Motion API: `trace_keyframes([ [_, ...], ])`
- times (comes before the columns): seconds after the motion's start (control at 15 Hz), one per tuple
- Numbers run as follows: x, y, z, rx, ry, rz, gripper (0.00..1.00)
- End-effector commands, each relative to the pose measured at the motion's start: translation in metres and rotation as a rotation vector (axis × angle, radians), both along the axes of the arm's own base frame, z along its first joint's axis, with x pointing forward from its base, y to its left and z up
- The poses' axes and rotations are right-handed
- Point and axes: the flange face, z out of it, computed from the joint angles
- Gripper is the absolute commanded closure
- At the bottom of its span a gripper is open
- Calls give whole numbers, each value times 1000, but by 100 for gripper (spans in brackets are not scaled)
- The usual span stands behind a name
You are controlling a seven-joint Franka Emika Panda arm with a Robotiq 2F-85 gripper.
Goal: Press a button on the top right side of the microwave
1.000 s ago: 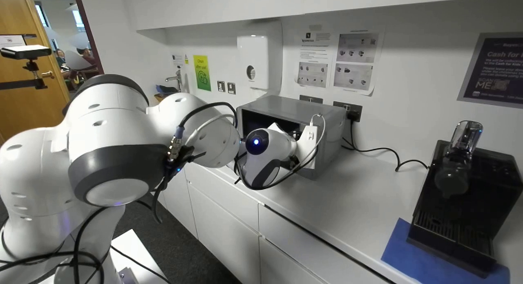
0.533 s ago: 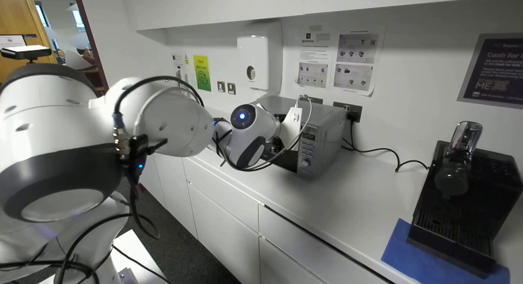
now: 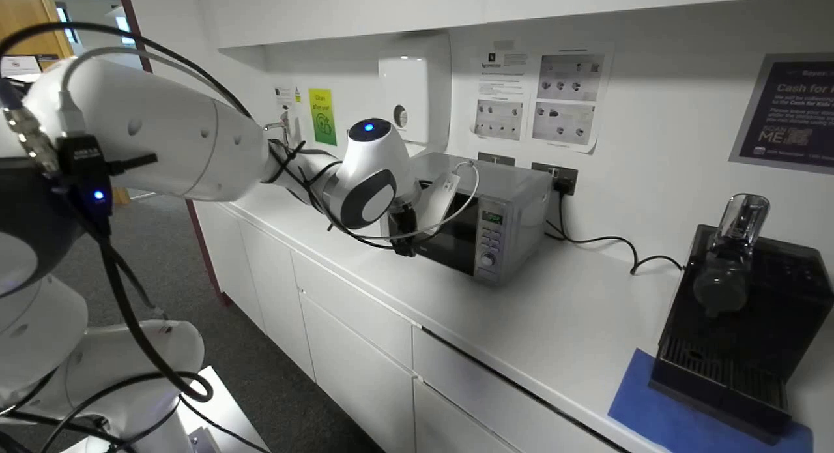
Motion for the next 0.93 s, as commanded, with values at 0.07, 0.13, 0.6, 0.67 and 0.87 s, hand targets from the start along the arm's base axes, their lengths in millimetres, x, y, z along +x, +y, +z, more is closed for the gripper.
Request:
trace_keyframes([
  [0.07, -13, 5, 2, -26, 247, -107, 0],
  [0.13, -15, 2, 0, -39, 252, -128, 0],
  [0.6, -17, 9, -7, -19, 236, -77, 0],
  [0.67, -17, 9, -7, -19, 236, -77, 0],
  [0.87, -17, 9, -8, -19, 236, -77, 0],
])
